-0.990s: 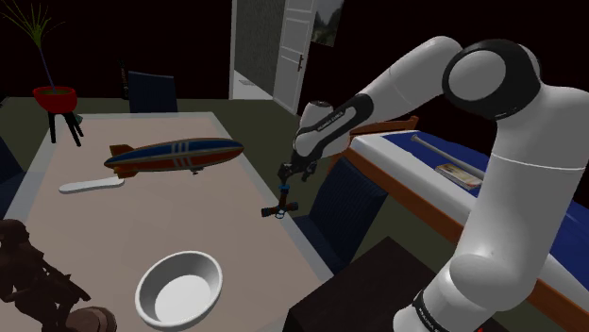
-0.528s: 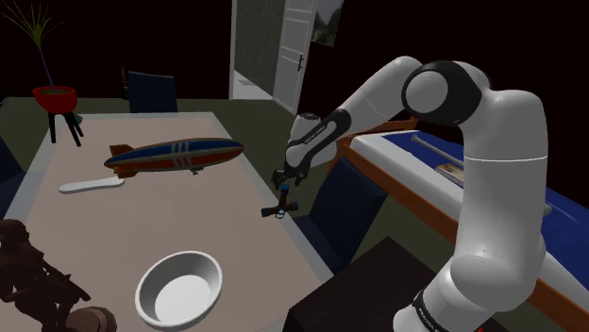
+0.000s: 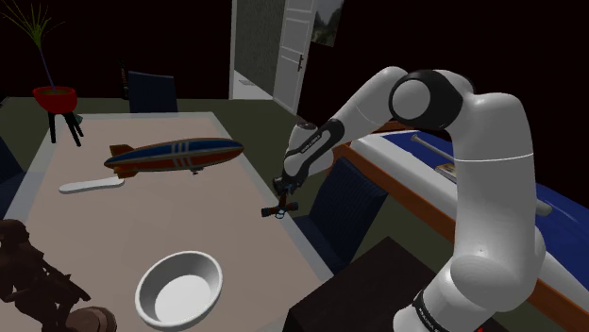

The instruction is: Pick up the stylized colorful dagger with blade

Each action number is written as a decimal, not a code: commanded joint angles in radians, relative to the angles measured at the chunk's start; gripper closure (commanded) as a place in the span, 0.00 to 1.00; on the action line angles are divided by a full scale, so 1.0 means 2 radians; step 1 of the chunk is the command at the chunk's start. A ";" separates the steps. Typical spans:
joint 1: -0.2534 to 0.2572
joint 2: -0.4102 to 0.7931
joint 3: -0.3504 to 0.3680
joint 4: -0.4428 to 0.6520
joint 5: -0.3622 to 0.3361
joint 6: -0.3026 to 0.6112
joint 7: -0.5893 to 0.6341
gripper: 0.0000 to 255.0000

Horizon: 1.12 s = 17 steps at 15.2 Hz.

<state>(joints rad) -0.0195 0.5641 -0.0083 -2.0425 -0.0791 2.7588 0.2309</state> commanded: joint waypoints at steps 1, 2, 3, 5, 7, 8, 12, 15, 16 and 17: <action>0.000 0.001 0.000 0.000 0.000 0.001 0.000 1.00; 0.000 0.001 0.000 0.000 0.000 0.001 0.000 1.00; 0.000 0.001 0.000 0.000 0.000 0.001 0.000 1.00; 0.000 0.001 0.000 0.000 0.000 0.001 0.000 1.00; 0.000 0.002 0.000 0.001 0.000 0.001 0.000 1.00; 0.000 0.002 0.000 0.001 0.000 0.001 0.000 1.00; 0.000 -0.017 0.001 -0.004 0.001 -0.013 -0.001 1.00; -0.001 -0.034 0.002 -0.006 0.002 -0.028 -0.002 1.00; -0.001 -0.040 0.002 -0.007 0.002 -0.032 -0.003 1.00; -0.002 -0.045 0.003 -0.008 0.003 -0.037 -0.003 1.00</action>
<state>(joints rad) -0.0208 0.4869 -0.0039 -2.0540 -0.0750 2.6933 0.2270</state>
